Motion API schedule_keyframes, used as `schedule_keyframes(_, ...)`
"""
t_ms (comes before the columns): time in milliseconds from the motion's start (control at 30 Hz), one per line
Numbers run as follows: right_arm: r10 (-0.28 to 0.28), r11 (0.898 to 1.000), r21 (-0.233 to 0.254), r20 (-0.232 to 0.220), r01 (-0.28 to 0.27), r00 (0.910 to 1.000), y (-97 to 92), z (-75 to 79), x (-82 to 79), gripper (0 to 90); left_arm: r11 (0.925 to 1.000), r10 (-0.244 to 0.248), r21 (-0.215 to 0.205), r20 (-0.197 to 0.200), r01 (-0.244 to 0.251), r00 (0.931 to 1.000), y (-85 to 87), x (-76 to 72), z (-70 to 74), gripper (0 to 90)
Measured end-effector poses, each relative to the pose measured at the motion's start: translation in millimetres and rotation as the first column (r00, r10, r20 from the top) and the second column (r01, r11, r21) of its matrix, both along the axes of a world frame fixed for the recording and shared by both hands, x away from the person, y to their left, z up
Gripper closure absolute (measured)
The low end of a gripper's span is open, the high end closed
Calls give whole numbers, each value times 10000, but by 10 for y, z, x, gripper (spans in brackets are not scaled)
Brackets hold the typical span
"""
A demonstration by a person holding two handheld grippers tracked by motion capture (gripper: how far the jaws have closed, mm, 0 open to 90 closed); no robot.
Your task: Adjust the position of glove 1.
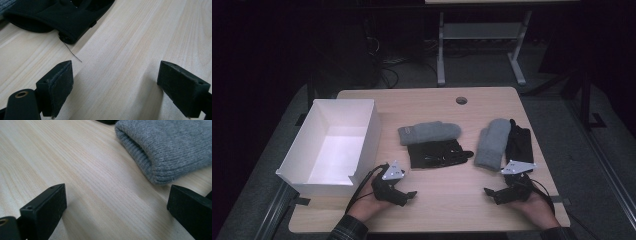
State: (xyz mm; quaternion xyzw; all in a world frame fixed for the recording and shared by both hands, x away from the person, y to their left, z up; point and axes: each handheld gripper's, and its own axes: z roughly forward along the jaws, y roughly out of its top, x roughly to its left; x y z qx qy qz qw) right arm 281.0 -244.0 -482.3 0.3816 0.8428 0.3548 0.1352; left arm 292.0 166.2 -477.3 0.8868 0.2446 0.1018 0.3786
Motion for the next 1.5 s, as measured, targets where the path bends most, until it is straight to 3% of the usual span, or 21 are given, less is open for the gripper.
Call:
schedule_keyframes(467,104,9999,-30,70,-104,9999,-3,0,-21,31,9999,-79,78,12,79,10000,25,-9,5,128)
schedule_keyframes(500,161,9998,-66,64,-161,9998,3,28,-34,132,9999,-84,85,6,84,10000,26,-10,5,128)
schedule_keyframes(633,328,9994,-79,-224,-330,9992,8,83,-32,166,9999,-94,105,10,94,10000,27,-8,7,128)
schedule_keyframes(667,492,9988,62,-5,-492,9988,-3,140,-40,261,9999,-84,68,11,84,10000,23,-4,5,128)
schedule_keyframes(733,492,9986,191,222,-496,9985,-8,202,-45,333,9999,-94,44,9,94,10000,21,-2,4,128)
schedule_keyframes(800,645,9972,344,409,-659,9971,-20,272,-36,465,10000,-54,-5,-26,54,10000,13,5,1,128)
schedule_keyframes(933,612,9959,665,-32,-608,9981,-65,347,82,764,9999,68,-83,-33,-69,10000,11,0,-1,128)
schedule_keyframes(1033,583,9953,777,-117,-572,9982,-88,360,137,838,9999,88,-53,-31,-88,10000,15,-3,0,128)
schedule_keyframes(1067,523,9952,826,57,-526,9986,-113,389,201,900,9999,86,-52,-27,-86,10000,16,-2,0,128)
schedule_keyframes(1300,279,9943,1012,528,-332,9982,-108,522,416,900,10000,55,2,5,-55,10000,18,0,5,128)
schedule_keyframes(1500,248,9948,973,509,-297,9984,-50,504,617,900,10000,62,-7,-1,-62,10000,18,0,5,128)
